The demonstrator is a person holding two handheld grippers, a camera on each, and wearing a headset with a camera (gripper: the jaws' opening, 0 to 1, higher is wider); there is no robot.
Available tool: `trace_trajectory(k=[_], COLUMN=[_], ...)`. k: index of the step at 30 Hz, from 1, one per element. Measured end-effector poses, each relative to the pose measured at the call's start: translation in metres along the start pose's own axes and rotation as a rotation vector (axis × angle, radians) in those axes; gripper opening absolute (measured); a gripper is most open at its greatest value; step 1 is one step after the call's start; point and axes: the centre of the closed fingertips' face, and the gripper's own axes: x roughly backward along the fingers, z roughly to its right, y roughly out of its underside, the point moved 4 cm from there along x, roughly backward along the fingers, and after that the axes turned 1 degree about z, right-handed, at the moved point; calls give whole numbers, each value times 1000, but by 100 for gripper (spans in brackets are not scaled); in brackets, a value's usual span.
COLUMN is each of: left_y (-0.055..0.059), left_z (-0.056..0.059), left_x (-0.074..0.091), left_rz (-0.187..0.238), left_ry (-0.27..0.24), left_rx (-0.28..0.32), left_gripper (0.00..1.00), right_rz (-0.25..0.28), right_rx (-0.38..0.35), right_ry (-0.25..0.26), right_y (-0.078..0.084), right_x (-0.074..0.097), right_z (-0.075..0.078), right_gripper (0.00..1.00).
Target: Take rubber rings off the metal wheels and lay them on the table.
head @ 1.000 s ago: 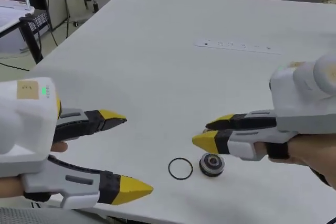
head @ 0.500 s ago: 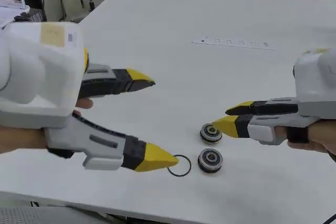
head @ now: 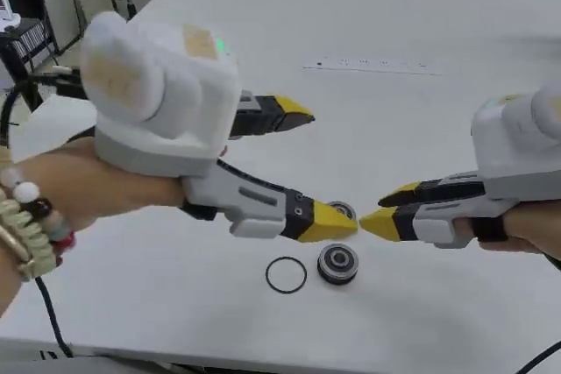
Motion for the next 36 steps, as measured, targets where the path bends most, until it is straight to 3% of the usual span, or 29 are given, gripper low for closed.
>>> trace_trajectory(k=[3, 6, 14, 18, 22, 26, 30, 36], left_y=[14, 21, 47, 62, 72, 79, 85, 82], left_z=[-8, -11, -9, -4, -2, 6, 16, 20], left_x=[-12, -17, -16, -16, -20, -24, -29, -37], left_rz=[-30, -29, -16, -67, -84, -103, -145, -139], left_ry=[6, 4, -18, 13, 17, 35, 66, 64], left_rx=[2, 18, 50, 81, 124, 136, 87, 80], left_gripper=[69, 68, 58, 51, 44, 39, 35, 26], right_rz=[-14, -33, -69, -87, -118, -146, -170, -178], right_rx=[-4, -8, -20, -9, -2, 6, 29, 55], right_ry=[-11, -16, -44, -68, -88, -112, -132, -150], right_y=[4, 9, 19, 24, 31, 38, 42, 44], right_x=[-2, -4, -9, -13, -17, -20, -23, -26], right_z=[0, 1, -2, -5, -8, -12, -17, -22], right_gripper=[25, 25, 25, 25, 24, 24, 24, 25])
